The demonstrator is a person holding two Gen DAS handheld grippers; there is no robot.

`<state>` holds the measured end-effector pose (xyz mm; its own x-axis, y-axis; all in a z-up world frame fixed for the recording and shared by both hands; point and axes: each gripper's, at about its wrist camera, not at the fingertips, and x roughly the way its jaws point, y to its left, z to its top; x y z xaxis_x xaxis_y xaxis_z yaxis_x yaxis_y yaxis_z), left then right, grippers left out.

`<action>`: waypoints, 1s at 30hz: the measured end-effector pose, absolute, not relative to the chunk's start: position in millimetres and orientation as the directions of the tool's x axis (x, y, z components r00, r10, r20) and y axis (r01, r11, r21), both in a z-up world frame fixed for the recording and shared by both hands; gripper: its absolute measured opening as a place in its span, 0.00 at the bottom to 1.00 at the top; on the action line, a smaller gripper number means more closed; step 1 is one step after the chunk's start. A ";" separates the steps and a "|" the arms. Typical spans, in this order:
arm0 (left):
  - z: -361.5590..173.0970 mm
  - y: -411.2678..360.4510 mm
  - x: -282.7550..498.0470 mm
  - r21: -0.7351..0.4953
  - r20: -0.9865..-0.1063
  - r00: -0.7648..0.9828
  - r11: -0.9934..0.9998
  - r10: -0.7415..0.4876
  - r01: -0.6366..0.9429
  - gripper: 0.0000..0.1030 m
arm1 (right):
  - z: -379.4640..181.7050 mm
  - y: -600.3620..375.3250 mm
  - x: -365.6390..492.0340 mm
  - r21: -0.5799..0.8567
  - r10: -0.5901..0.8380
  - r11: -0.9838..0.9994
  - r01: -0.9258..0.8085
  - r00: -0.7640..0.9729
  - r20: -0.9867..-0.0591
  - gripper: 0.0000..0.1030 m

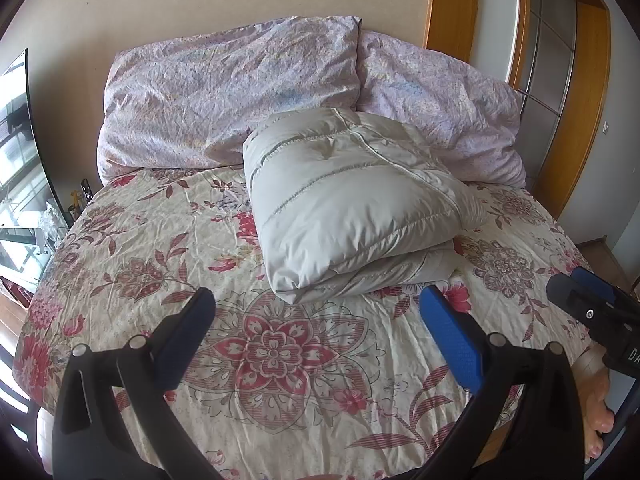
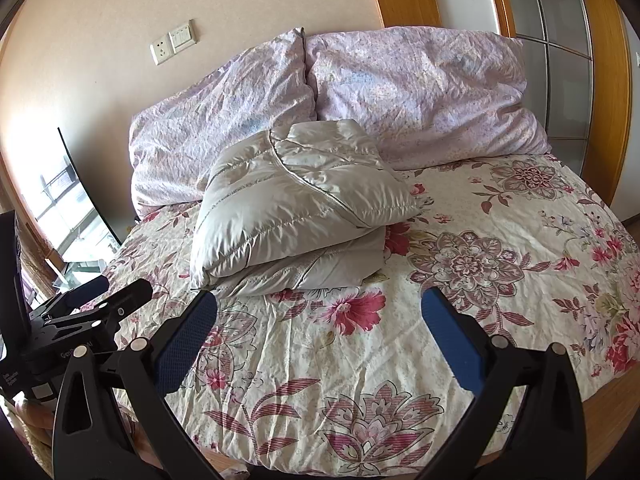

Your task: Fold large clothes

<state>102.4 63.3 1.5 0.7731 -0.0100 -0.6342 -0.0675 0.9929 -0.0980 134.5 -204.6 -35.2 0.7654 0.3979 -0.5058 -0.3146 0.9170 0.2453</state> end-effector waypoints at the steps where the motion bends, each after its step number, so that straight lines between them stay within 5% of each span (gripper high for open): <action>1: 1.7 63.1 102.5 -0.098 -0.634 0.773 0.993 -0.010 -0.068 0.98 | -35.2 -204.2 134.6 0.245 0.397 0.917 -0.314 0.766 -0.506 0.99; 30: -0.3 63.8 103.9 -0.099 -0.640 0.768 0.993 -0.014 -0.064 0.98 | -35.6 -203.6 138.0 0.247 0.400 0.916 -0.315 0.764 -0.507 0.99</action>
